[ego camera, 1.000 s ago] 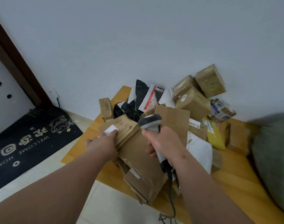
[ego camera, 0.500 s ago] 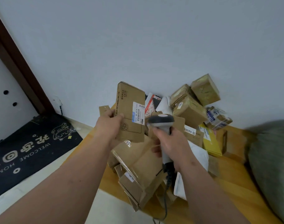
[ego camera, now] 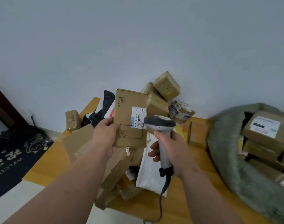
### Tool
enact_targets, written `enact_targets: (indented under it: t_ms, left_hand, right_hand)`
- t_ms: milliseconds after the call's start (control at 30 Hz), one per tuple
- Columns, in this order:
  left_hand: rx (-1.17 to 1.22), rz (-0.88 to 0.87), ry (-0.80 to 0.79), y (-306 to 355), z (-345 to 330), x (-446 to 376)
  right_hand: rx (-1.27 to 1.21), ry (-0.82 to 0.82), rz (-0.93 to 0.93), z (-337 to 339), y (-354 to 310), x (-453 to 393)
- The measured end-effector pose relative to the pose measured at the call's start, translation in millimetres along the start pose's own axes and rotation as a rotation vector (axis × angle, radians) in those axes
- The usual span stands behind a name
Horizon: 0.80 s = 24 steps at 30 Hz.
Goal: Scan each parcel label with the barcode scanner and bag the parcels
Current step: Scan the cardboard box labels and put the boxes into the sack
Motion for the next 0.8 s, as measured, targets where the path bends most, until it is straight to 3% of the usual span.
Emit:
enact_targets:
  t_ms: [367, 800]
  left_hand:
    - [-0.372, -0.305, -0.072, 15, -77, 33]
    - [-0.566, -0.377, -0.192, 14, -131, 52]
  right_hand:
    - [0.267, 0.05, 0.178, 94, 11, 4]
    - [0.391, 0.016, 0.35, 145, 20, 11]
Point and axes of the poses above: each hand's wrist, its own x-axis away from the middle knuckle, its own z-axis out of the back of the hand, y = z × x, the point moved 4 cm from there along -x, towards the middle knuckle, and after that the axes turned 5 degrees about y, right-handed, at the moved point
